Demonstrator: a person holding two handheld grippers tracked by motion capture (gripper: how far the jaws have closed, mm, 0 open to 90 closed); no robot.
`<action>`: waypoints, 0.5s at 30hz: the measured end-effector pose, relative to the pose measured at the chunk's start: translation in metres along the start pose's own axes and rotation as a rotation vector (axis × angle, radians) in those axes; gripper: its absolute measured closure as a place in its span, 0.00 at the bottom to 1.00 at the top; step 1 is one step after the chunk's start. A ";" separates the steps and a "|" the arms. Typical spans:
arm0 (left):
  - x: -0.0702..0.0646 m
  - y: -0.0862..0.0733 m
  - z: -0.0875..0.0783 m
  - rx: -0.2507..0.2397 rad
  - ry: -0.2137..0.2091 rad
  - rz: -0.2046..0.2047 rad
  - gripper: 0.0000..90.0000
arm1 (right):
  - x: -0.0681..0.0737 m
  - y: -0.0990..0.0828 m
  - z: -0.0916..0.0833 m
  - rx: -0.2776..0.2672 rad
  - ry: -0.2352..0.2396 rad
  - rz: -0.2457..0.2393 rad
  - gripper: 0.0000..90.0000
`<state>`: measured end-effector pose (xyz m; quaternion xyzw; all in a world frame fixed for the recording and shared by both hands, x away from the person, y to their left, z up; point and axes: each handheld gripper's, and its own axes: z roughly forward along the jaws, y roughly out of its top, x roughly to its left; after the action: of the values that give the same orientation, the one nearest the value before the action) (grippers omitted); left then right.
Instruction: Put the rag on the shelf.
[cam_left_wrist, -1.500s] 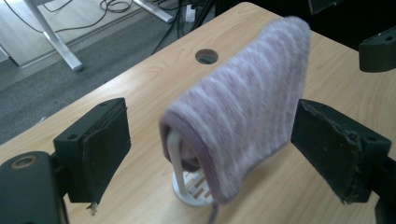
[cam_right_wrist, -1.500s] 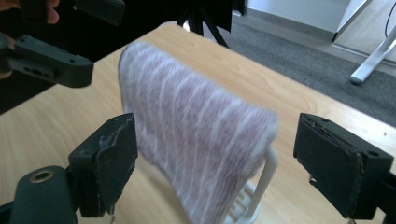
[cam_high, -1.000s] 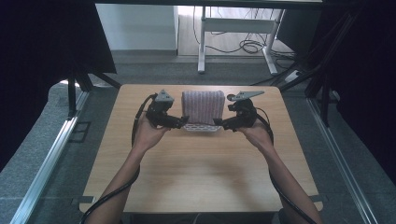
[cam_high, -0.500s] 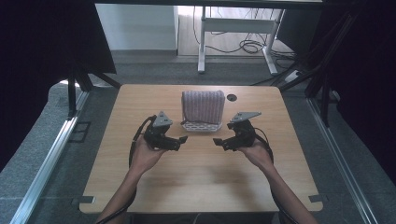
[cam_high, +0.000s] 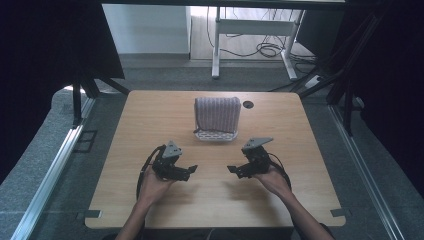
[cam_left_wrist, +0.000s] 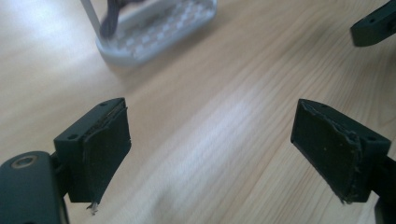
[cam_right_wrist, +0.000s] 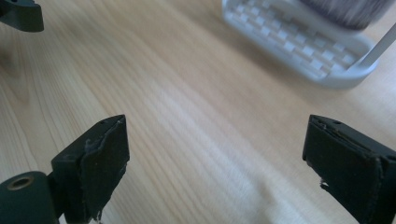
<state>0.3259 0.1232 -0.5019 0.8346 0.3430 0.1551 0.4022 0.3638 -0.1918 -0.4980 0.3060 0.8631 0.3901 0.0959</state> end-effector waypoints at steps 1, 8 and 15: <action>0.000 -0.005 0.003 0.011 0.003 -0.003 0.13 | 0.000 -0.004 0.002 0.009 -0.004 0.000 0.08; 0.000 -0.031 0.022 0.109 0.026 0.019 0.13 | 0.002 -0.027 0.028 0.088 -0.021 -0.036 0.07; 0.004 -0.034 0.025 0.135 0.014 -0.013 0.13 | 0.003 -0.032 0.036 0.058 -0.041 -0.065 0.00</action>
<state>0.3271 0.1267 -0.5441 0.8564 0.3608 0.1348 0.3438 0.3613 -0.1837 -0.5453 0.2884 0.8813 0.3554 0.1174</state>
